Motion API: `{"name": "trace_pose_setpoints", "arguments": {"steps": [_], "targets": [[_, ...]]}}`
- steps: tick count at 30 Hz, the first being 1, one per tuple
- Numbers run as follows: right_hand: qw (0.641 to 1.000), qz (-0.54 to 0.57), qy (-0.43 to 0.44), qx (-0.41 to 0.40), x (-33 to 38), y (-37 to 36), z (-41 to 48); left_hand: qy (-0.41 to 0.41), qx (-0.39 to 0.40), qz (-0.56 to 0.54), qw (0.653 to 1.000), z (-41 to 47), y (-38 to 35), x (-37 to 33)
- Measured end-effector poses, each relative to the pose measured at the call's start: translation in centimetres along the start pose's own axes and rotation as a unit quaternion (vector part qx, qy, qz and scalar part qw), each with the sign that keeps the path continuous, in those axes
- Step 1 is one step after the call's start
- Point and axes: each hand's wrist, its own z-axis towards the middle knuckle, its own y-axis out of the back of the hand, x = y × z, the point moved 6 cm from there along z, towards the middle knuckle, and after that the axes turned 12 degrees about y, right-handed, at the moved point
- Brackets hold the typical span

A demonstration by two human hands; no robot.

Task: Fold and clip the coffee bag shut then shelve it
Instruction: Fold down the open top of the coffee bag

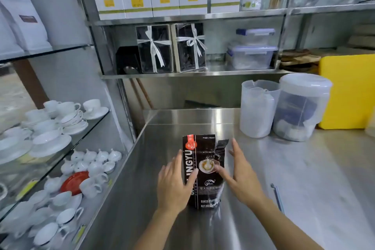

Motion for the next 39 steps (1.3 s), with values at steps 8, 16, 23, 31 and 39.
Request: {"name": "trace_pose_setpoints", "arguments": {"steps": [8, 16, 23, 31, 39], "targets": [[0.997, -0.008, -0.074, 0.015, -2.7, -3.2, -0.4, 0.065, 0.009, -0.047, 0.997, -0.6, -2.0, 1.0], [0.984, 0.083, -0.159, -0.02, -4.0, -2.1, 3.3, 0.15, 0.037, -0.204, 0.967, 3.4, -1.1, 0.8], [0.977, 0.133, -0.136, -0.099, -3.1, -1.4, 3.9, 0.159, -0.001, -0.278, 0.947, 4.3, 0.0, 0.9], [0.96, 0.213, -0.161, -0.087, -4.1, -3.4, 2.1, 0.181, 0.004, -0.241, 0.953, 3.6, -1.4, 2.6], [0.972, 0.198, -0.123, 0.015, -4.6, -3.3, 2.2, -0.036, -0.103, 0.028, 0.994, 0.5, -0.3, -1.5]]}}
